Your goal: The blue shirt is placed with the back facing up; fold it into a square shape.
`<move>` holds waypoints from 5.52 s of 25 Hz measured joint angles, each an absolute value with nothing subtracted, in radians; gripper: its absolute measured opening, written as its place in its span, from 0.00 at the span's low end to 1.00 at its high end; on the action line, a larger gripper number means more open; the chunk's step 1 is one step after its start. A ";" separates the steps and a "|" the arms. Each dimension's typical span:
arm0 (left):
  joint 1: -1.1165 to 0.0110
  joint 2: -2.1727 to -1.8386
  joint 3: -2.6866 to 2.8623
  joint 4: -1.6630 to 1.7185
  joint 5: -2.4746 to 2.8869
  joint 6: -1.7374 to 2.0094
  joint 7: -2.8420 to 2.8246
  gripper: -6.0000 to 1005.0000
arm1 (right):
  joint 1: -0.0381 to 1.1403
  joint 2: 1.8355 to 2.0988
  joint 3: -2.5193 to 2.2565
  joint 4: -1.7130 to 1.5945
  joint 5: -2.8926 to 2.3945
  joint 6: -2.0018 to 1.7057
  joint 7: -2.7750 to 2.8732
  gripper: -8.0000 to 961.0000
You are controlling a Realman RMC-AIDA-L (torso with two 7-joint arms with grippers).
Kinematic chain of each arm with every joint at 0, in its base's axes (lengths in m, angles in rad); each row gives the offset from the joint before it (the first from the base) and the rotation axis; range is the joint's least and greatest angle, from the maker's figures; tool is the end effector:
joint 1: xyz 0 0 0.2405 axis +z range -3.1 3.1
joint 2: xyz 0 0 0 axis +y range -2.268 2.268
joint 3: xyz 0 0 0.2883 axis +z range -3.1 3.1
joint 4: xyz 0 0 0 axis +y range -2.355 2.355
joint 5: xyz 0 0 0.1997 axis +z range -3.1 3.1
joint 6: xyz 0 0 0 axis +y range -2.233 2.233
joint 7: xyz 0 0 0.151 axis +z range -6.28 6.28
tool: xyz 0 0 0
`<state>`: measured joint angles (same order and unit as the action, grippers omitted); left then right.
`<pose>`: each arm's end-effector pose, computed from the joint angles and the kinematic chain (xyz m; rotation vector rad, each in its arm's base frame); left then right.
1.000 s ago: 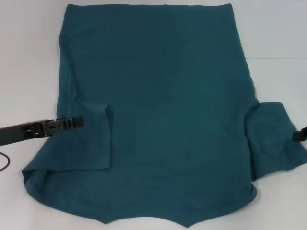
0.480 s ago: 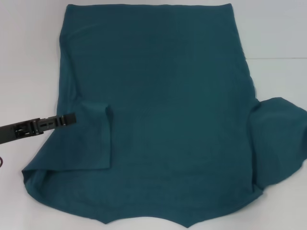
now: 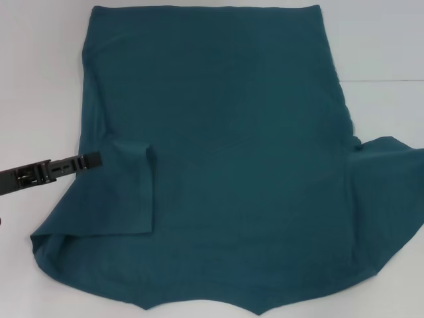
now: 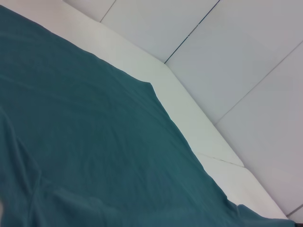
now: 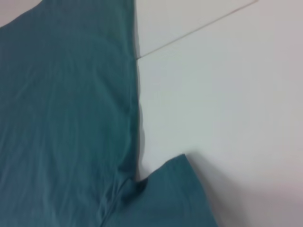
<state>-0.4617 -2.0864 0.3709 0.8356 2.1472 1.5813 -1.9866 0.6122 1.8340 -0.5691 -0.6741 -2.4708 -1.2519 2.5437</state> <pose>-0.3257 0.3310 0.0372 -2.2222 -1.4304 -0.8136 0.3737 0.3979 0.1047 -1.7878 1.7883 0.2747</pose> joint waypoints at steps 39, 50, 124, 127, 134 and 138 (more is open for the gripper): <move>-0.447 -2.085 0.313 0.835 2.088 1.572 -1.983 0.77 | 0.819 1.967 -0.693 -0.565 -2.344 -1.363 2.528 0.06; -0.413 -2.057 0.293 0.898 2.129 1.674 -2.239 0.76 | 0.739 1.907 -0.677 -0.570 -2.263 -1.478 2.502 0.46; -0.439 -2.066 0.437 0.826 2.433 1.528 -2.538 0.74 | 0.639 1.884 -0.596 -0.639 -2.261 -1.508 2.448 0.69; -0.440 -2.064 0.437 0.825 2.436 1.528 -2.538 0.67 | 0.636 1.881 -0.596 -0.638 -2.261 -1.511 2.443 0.69; -0.440 -2.063 0.439 0.827 2.437 1.535 -2.524 0.40 | 0.633 1.876 -0.595 -0.640 -2.262 -1.530 2.437 0.69; -0.442 -2.062 0.439 0.833 2.437 1.559 -2.506 0.22 | 0.629 1.868 -0.604 -0.644 -2.282 -1.580 2.419 0.69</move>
<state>-0.4423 -2.0620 0.4388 0.8327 2.4368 1.5591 -2.5057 0.6293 1.8680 -0.6040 -0.6442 -2.2815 -1.5801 2.4191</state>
